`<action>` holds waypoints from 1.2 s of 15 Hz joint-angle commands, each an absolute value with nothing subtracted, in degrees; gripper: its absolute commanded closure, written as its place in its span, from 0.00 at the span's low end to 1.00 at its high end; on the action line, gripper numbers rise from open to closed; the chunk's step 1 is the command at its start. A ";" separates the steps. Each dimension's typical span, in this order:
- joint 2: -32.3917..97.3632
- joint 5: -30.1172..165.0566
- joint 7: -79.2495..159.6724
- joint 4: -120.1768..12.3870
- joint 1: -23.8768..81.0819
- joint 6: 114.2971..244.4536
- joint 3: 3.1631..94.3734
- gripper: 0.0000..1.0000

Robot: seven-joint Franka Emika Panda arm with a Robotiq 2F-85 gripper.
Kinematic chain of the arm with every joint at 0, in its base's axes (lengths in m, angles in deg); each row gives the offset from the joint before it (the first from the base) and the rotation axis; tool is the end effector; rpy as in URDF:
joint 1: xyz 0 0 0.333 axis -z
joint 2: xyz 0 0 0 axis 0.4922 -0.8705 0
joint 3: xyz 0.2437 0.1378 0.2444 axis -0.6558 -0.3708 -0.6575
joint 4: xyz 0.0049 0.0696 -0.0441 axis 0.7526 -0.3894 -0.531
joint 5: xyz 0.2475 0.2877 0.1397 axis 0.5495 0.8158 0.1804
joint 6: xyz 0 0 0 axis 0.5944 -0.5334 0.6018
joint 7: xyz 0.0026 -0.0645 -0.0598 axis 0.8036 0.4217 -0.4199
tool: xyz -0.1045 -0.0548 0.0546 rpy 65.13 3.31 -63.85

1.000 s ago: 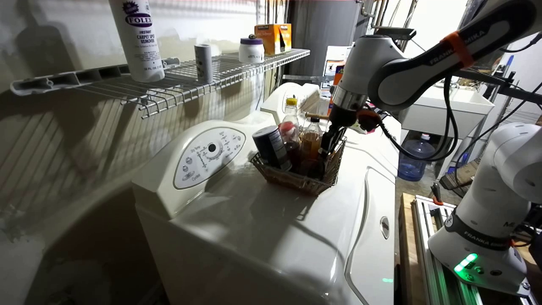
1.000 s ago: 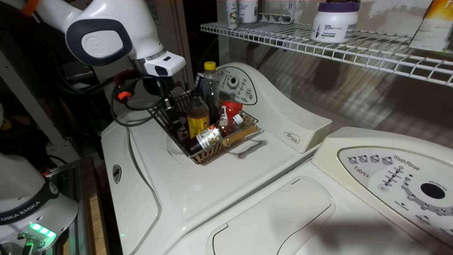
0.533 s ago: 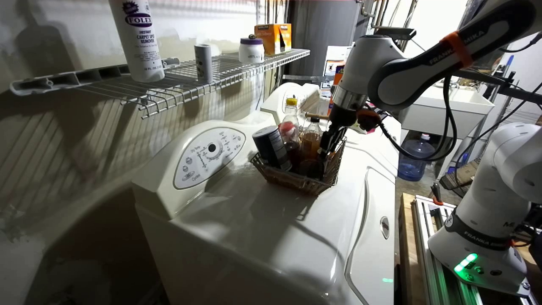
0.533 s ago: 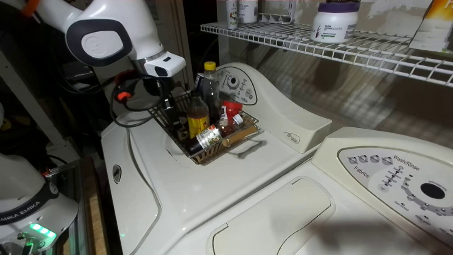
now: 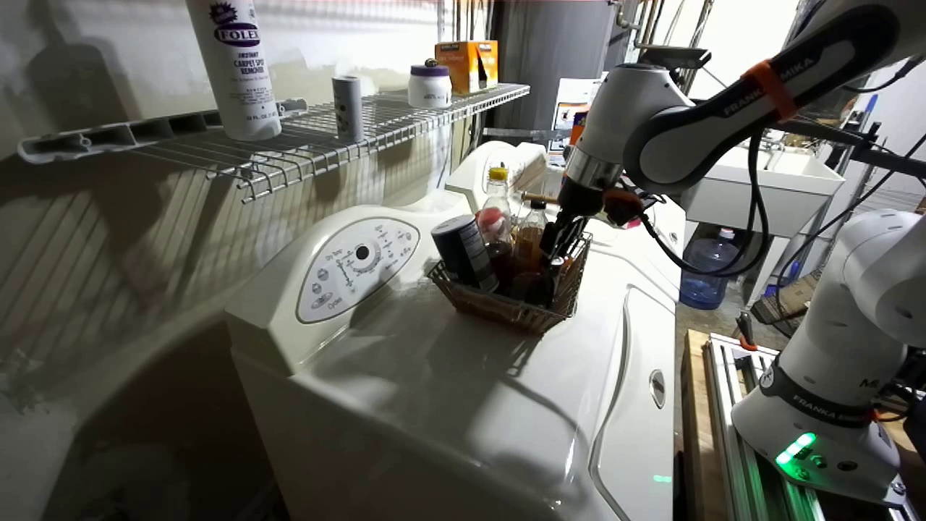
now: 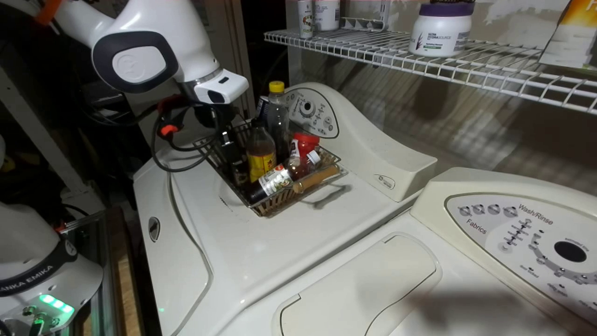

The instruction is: Remove the object from the basket and place it on the rack

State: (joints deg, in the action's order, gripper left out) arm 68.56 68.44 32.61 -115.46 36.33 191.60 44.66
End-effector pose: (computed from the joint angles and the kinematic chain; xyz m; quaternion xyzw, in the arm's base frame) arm 0.4043 -0.0474 0.3847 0.9827 -0.1502 0.1087 0.0061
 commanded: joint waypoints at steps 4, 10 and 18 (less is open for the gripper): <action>68.86 67.95 29.18 -115.26 36.92 192.10 43.87 0.80; 77.76 69.09 25.65 -115.71 36.09 182.40 42.25 0.80; 84.14 70.79 24.72 -104.60 34.99 164.41 41.32 0.80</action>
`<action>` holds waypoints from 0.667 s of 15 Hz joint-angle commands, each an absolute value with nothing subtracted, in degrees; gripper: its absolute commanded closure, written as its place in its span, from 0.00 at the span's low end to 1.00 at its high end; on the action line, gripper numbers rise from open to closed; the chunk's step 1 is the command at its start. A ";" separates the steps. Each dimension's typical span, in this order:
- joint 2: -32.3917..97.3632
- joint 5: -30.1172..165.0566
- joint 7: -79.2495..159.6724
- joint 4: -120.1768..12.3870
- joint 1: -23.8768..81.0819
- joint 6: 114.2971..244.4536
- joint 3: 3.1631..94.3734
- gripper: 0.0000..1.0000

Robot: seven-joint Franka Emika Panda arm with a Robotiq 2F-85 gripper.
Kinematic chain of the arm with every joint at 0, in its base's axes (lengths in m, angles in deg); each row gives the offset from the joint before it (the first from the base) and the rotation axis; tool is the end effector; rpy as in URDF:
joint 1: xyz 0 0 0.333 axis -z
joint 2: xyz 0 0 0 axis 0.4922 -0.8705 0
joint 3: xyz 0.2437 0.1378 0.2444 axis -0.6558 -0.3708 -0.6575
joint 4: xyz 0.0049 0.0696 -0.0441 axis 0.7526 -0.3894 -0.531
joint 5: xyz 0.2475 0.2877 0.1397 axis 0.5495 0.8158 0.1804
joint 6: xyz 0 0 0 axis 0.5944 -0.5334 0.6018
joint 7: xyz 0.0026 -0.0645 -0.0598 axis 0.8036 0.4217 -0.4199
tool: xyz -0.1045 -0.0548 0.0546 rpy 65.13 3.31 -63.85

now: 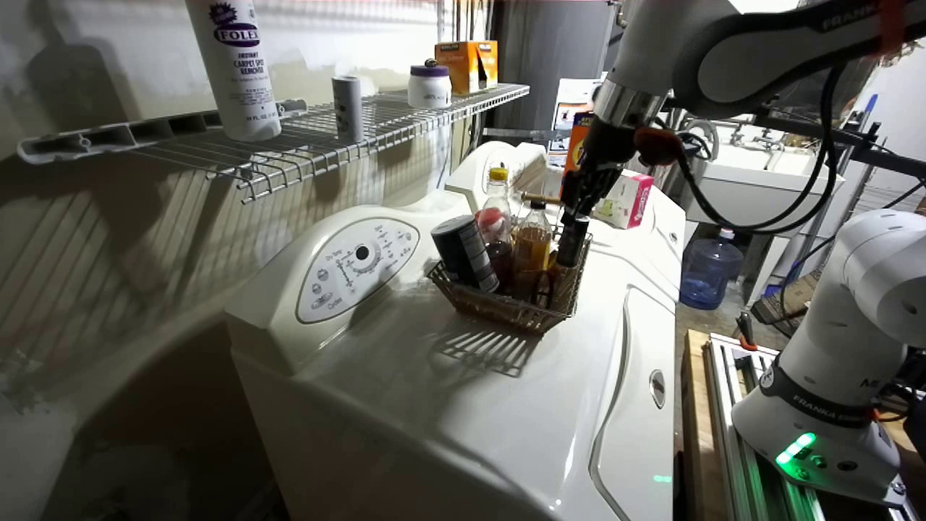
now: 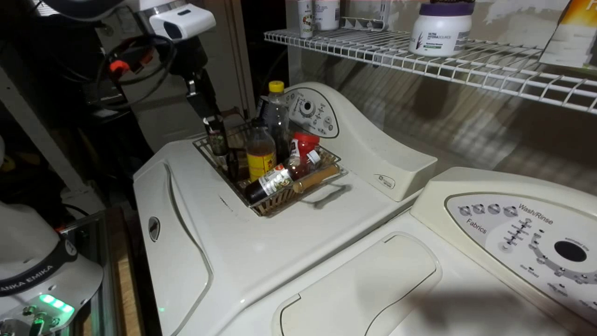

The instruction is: Remove the object from the basket and place it on the rack

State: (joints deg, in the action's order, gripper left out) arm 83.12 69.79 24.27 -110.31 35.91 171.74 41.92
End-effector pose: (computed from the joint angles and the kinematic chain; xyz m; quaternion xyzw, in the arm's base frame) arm 0.3664 -0.0220 0.4877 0.9722 -0.2074 0.1082 0.0031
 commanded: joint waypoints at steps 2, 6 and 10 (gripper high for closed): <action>83.39 70.65 24.99 -99.45 34.29 160.75 40.56 0.80; 78.49 71.45 27.68 -88.10 31.36 155.94 39.69 0.80; 82.40 70.04 25.64 -93.50 32.44 158.71 39.64 0.55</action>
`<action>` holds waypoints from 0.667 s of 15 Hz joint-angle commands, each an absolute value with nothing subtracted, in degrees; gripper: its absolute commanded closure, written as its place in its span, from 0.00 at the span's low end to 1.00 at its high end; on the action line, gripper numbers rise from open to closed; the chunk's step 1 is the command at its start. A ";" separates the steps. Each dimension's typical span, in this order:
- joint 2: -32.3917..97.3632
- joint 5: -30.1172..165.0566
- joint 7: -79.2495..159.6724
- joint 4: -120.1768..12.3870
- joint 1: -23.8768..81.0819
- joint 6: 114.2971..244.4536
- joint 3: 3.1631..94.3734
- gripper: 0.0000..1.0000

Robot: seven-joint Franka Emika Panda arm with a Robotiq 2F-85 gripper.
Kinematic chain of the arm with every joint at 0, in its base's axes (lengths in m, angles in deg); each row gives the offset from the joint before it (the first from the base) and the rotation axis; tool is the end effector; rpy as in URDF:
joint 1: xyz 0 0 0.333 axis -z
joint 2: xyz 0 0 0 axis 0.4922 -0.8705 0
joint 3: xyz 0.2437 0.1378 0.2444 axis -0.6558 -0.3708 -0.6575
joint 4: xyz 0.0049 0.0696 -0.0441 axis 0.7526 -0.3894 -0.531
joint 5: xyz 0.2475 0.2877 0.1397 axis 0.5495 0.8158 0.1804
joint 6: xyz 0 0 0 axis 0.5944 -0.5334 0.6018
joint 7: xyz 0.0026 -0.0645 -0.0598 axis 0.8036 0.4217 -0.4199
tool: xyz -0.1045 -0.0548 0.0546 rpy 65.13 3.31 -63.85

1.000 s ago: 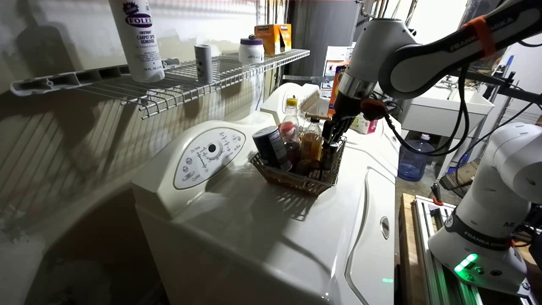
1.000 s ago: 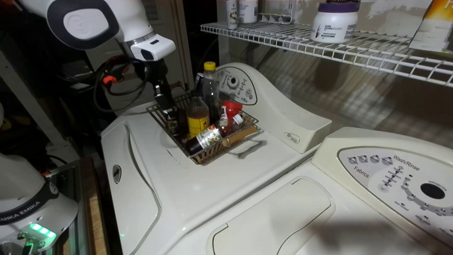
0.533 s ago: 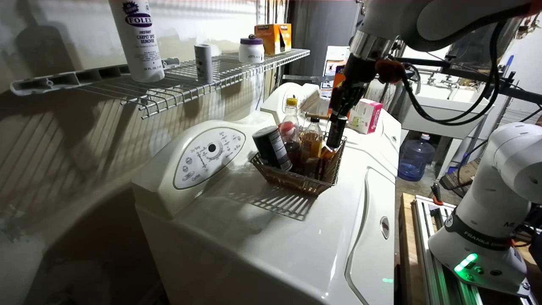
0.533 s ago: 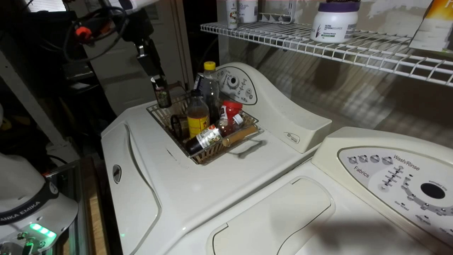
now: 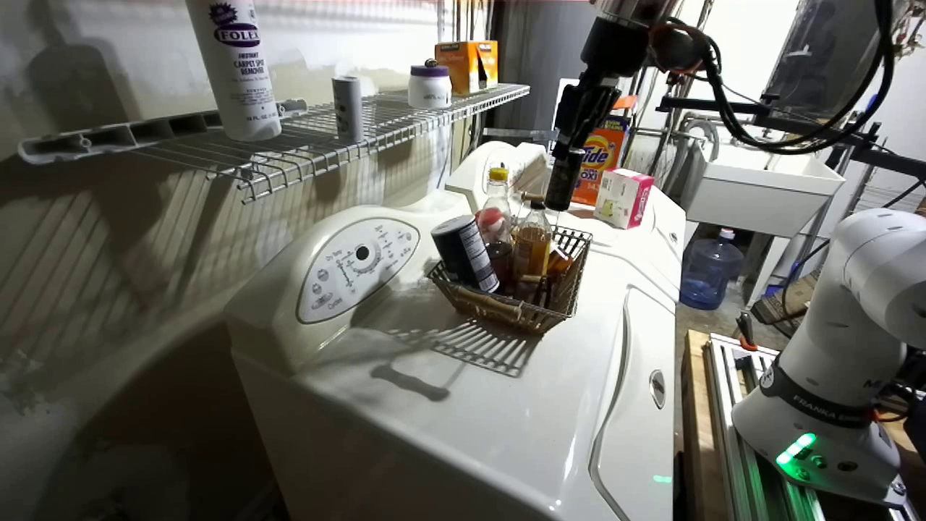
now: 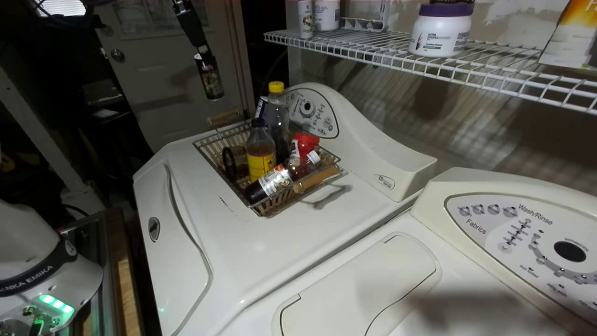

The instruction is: Remove the object from the basket and place it on the rack

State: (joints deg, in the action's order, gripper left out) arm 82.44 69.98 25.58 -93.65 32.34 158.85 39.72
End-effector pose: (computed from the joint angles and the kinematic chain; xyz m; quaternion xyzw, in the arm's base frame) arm 0.3865 0.0223 0.6069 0.9794 -0.1494 0.1356 0.0036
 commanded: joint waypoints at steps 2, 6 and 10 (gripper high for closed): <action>82.41 70.04 25.65 -93.98 32.53 158.74 39.78 0.55; 82.41 70.72 26.60 -94.03 31.89 160.87 40.03 0.80; 79.55 68.69 33.73 -89.51 30.05 168.17 39.70 0.80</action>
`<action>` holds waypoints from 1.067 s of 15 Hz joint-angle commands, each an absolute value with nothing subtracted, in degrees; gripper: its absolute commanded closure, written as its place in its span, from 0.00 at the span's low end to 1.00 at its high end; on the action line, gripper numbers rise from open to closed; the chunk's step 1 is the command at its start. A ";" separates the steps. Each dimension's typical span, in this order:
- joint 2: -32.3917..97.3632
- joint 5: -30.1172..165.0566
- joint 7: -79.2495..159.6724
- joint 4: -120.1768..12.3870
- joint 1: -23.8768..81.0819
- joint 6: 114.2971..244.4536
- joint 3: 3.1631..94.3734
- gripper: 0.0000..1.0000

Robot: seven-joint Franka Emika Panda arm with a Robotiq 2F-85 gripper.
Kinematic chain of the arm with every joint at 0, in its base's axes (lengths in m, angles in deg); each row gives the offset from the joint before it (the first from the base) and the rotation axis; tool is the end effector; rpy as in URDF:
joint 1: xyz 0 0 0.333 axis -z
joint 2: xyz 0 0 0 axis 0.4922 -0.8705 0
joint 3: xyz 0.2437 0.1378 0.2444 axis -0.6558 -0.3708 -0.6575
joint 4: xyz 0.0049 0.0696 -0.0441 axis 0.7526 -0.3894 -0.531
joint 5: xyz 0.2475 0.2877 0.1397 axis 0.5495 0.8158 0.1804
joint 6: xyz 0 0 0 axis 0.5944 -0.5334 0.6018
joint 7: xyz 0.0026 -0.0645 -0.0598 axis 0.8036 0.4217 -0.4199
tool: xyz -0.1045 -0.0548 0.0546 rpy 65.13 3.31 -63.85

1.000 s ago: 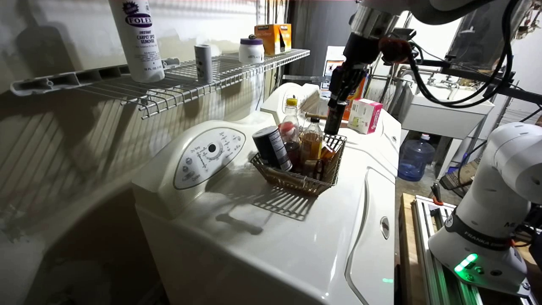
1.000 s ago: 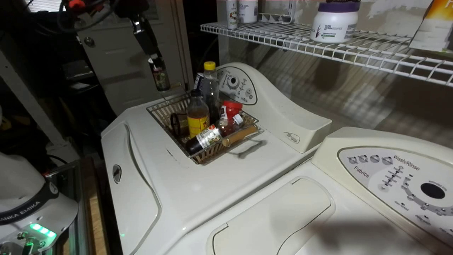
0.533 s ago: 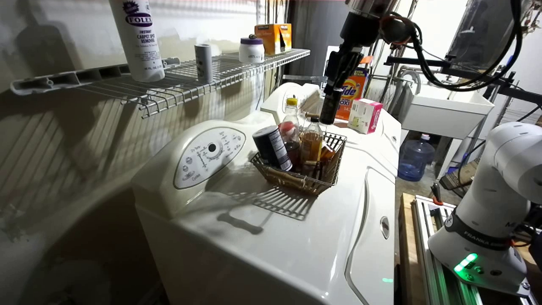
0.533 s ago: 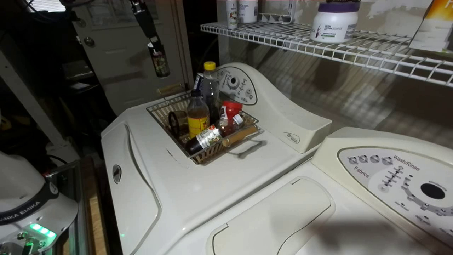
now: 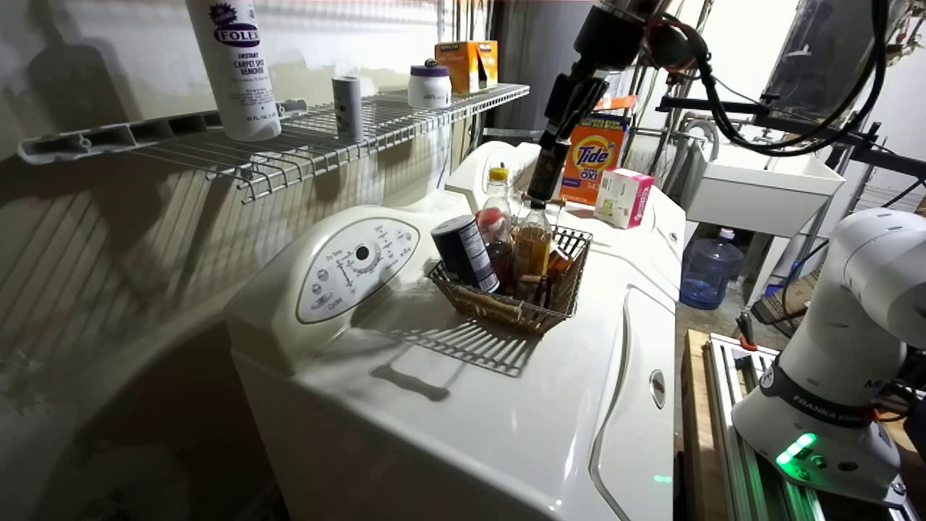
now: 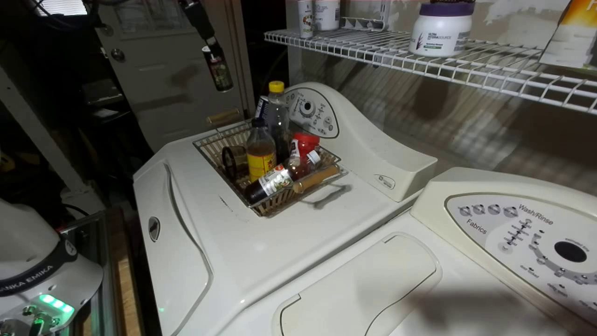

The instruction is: Remove the object from the basket and place it on the rack

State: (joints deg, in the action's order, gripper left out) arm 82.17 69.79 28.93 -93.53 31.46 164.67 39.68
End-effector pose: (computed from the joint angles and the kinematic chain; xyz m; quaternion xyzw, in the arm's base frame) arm 0.3973 0.0294 0.6188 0.9768 -0.1099 0.1839 0.0000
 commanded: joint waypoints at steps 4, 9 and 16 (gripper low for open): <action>75.52 68.25 41.51 -83.12 28.38 169.89 40.37 0.80; 67.95 67.12 51.29 -71.87 27.53 168.09 41.39 0.80; 54.82 68.37 60.68 -55.65 26.96 164.27 42.01 0.80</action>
State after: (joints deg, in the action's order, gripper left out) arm 61.78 68.33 57.63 -65.01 28.22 167.90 41.11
